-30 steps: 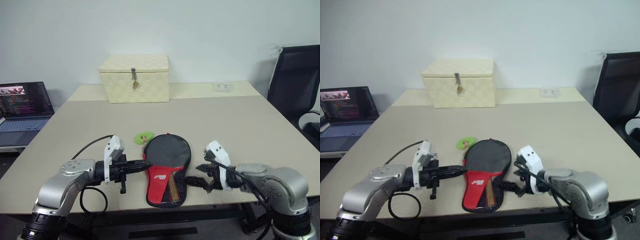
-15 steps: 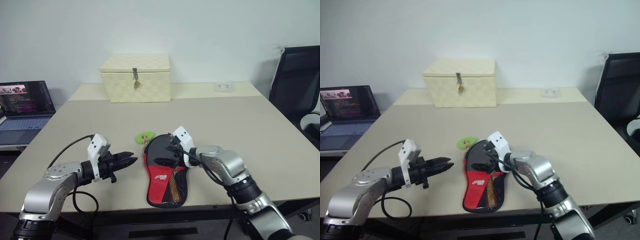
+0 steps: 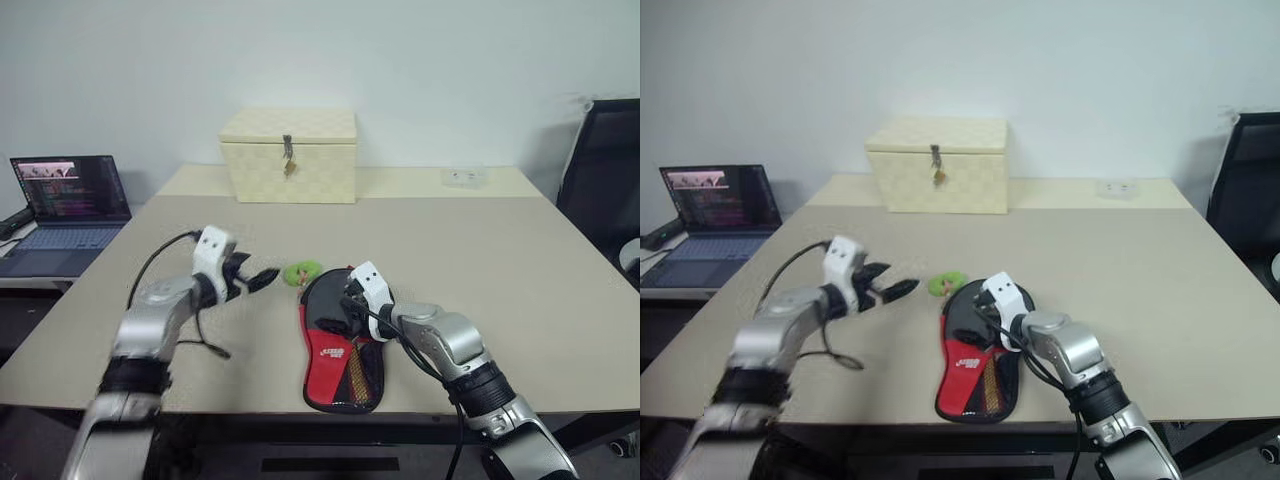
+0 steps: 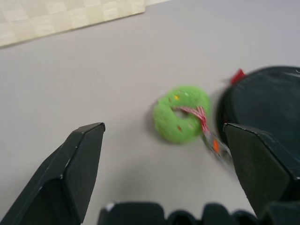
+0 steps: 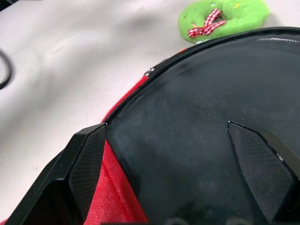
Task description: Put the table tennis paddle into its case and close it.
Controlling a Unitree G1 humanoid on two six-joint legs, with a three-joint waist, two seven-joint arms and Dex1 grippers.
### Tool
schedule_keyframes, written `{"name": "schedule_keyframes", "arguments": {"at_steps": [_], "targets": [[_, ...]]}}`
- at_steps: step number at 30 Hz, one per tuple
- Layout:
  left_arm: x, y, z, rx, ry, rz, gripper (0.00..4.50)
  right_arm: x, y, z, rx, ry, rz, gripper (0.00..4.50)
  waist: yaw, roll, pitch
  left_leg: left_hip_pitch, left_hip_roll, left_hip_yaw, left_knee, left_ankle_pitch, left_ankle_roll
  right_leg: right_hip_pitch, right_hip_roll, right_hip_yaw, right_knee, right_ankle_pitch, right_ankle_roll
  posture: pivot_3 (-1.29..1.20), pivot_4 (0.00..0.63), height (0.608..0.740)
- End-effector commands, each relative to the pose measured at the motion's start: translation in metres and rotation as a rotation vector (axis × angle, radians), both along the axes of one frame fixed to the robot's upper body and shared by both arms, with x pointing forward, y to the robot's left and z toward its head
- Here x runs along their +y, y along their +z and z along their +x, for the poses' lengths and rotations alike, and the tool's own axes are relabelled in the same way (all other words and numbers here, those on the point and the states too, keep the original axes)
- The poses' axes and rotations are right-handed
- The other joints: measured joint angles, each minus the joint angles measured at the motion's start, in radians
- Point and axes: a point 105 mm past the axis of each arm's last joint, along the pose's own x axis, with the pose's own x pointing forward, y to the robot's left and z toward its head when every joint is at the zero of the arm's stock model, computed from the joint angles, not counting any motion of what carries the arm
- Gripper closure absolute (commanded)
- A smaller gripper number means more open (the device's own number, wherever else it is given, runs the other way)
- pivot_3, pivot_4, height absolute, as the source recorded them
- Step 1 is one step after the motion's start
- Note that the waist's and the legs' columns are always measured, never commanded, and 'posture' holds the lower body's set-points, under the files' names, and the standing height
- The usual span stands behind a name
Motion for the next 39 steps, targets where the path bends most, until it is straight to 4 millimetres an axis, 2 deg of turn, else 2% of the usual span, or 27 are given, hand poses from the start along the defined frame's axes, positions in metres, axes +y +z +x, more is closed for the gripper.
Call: {"name": "schedule_keyframes", "arguments": {"at_steps": [1,5,13,16,26,27,35,39], "targets": [[-0.008,0.004,0.019,0.014,-0.01,0.014,0.04,-0.001,0.01,0.0,-0.041,-0.026,0.012,0.0,0.0,0.0,0.0,0.0,0.0,0.0,0.0,0.0,0.0,0.0,0.0,0.0,0.0,0.0,0.0,0.0,0.15,0.74],[-0.012,-0.008,0.03,0.085,0.004,0.027,0.04,-0.001,0.011,-0.002,-0.04,-0.044,0.014,0.0,-0.013,0.0,0.0,-0.001,0.0,0.001,-0.001,0.0,0.0,-0.001,0.0,0.001,0.0,0.0,0.0,0.0,0.15,0.74],[-0.018,-0.035,0.033,0.168,0.027,0.093,0.04,-0.003,0.011,-0.003,-0.034,-0.075,0.01,0.0,-0.02,0.0,0.0,-0.002,0.0,0.0,0.0,0.0,0.0,-0.002,0.0,0.0,0.0,0.0,0.0,0.0,0.15,0.74],[-0.021,-0.039,0.034,0.173,0.036,0.096,0.67,-0.003,0.011,-0.004,-0.033,-0.077,0.012,0.0,-0.019,0.0,0.0,-0.002,0.0,0.0,0.0,0.0,0.0,-0.002,0.0,0.0,0.0,0.0,0.0,0.0,0.15,0.74],[-0.026,-0.045,0.034,0.18,0.034,0.087,4.25,-0.004,0.022,0.0,-0.079,-0.094,0.022,0.0,-0.02,0.0,0.0,-0.001,0.0,0.0,0.0,0.0,-0.001,-0.002,0.0,0.0,0.001,0.0,0.0,0.0,0.15,0.74],[-0.026,-0.045,0.034,0.181,0.036,0.085,4.48,-0.004,0.019,0.002,-0.082,-0.098,0.007,0.0,-0.02,0.0,0.0,-0.001,0.0,0.0,0.0,0.0,-0.001,-0.002,0.0,0.0,0.001,0.0,0.0,0.0,0.15,0.74],[-0.026,-0.048,0.036,0.167,0.066,0.124,4.48,-0.017,-0.021,0.006,-0.029,-0.117,-0.157,0.0,-0.02,-0.001,-0.001,0.0,0.0,0.0,0.0,0.001,-0.001,0.0,0.0,0.0,0.001,0.0,0.0,0.0,0.15,0.74],[-0.035,-0.035,0.044,0.08,0.08,0.199,4.48,-0.02,-0.032,0.001,-0.001,-0.111,-0.193,0.0,-0.019,-0.002,-0.002,0.002,-0.001,0.0,0.001,0.001,-0.001,0.001,0.0,0.0,0.002,0.0,0.0,0.0,0.15,0.74]]}}
